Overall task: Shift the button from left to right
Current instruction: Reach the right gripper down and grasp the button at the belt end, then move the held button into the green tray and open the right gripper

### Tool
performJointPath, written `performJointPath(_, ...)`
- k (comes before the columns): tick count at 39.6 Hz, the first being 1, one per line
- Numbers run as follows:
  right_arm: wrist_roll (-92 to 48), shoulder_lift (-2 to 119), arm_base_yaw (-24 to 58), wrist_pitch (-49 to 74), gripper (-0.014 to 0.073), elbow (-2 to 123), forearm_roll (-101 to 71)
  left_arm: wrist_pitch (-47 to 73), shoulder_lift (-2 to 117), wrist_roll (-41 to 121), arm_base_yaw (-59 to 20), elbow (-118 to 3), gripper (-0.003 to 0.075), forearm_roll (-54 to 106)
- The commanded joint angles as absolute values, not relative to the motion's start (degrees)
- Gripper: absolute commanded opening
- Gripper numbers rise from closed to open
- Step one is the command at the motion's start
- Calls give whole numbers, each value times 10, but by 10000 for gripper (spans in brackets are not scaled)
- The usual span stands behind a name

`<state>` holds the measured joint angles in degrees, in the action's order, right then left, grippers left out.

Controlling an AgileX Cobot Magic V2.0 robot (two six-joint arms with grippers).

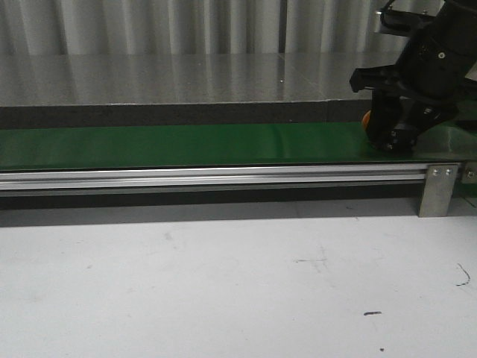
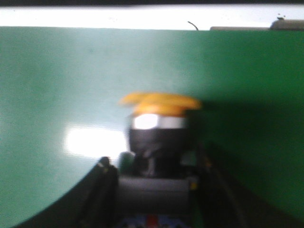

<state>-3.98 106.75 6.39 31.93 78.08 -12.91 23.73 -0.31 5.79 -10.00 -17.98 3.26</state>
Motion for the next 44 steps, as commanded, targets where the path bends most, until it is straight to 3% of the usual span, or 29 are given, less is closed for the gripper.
performJointPath(1, -40, 1033, 61, 302, 222, 800, -136, 192, -9, 52, -105, -194, -21, 38)
performJointPath(11, -40, 997, 40, 303, 214, 800, -136, 192, -9, 52, -105, -194, -21, 38)
performJointPath(24, -41, 960, -108, 311, 214, 800, -115, 192, -9, 52, -105, -194, -21, 38)
performJointPath(33, -41, 997, -211, 309, 214, 799, -96, 192, -9, 52, -105, -194, -21, 38)
performJointPath(40, -41, 1042, -246, 307, 216, 799, -95, 192, -9, 52, -105, -194, -21, 38)
performJointPath(44, -41, 1063, -251, 305, 270, 799, -91, 192, -9, 52, -105, -194, -21, 38)
